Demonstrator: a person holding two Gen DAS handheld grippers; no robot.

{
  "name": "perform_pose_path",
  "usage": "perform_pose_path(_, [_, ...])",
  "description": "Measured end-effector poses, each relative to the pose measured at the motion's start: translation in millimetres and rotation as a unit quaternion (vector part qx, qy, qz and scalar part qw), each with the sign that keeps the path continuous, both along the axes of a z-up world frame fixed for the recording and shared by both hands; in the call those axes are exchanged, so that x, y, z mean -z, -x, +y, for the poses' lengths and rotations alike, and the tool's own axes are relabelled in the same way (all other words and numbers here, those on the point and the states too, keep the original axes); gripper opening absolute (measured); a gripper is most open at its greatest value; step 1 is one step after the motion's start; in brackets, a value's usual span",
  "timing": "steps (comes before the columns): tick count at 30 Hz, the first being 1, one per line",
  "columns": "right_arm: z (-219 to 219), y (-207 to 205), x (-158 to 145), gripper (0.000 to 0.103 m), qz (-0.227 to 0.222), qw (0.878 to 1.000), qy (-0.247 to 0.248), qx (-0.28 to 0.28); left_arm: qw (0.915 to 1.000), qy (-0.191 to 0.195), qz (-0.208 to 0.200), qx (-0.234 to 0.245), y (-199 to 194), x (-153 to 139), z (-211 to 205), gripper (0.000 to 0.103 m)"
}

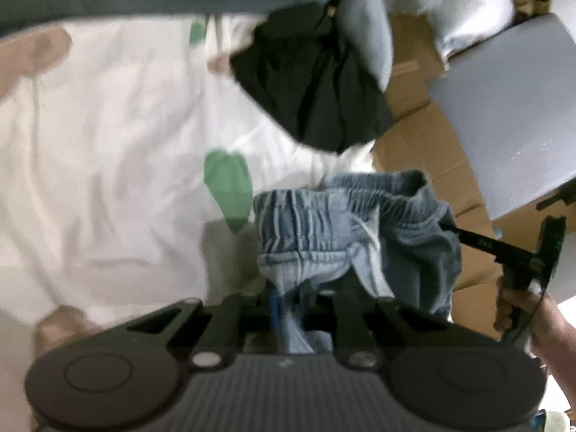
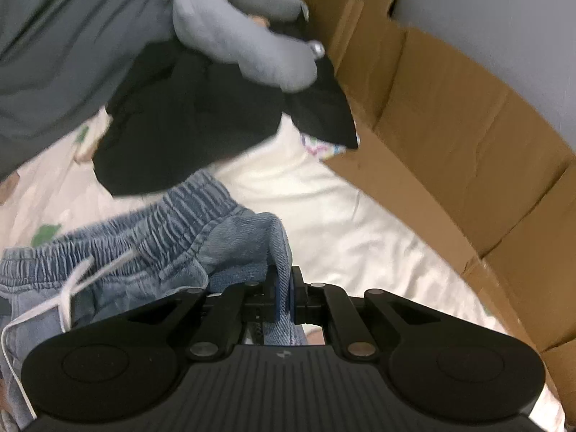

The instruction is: Fold clothes

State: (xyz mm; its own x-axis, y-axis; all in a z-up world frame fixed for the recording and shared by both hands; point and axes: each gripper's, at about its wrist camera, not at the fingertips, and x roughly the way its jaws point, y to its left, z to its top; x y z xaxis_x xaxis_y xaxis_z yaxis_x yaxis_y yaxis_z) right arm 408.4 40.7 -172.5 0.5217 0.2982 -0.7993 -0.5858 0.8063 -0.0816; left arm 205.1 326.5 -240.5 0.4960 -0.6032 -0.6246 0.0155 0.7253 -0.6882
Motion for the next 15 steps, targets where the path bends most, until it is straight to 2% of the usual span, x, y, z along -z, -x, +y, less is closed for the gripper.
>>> perform_pose_path(8, [34, 12, -46, 0.003, -0.035, 0.998, -0.023, -0.042, 0.9984, 0.003, -0.024, -0.050, 40, -46, 50, 0.009])
perform_pose_path(15, [85, 30, -71, 0.003, -0.044, 0.993, -0.035, -0.104, 0.9950, -0.016, -0.035, -0.092, 73, -77, 91, 0.009])
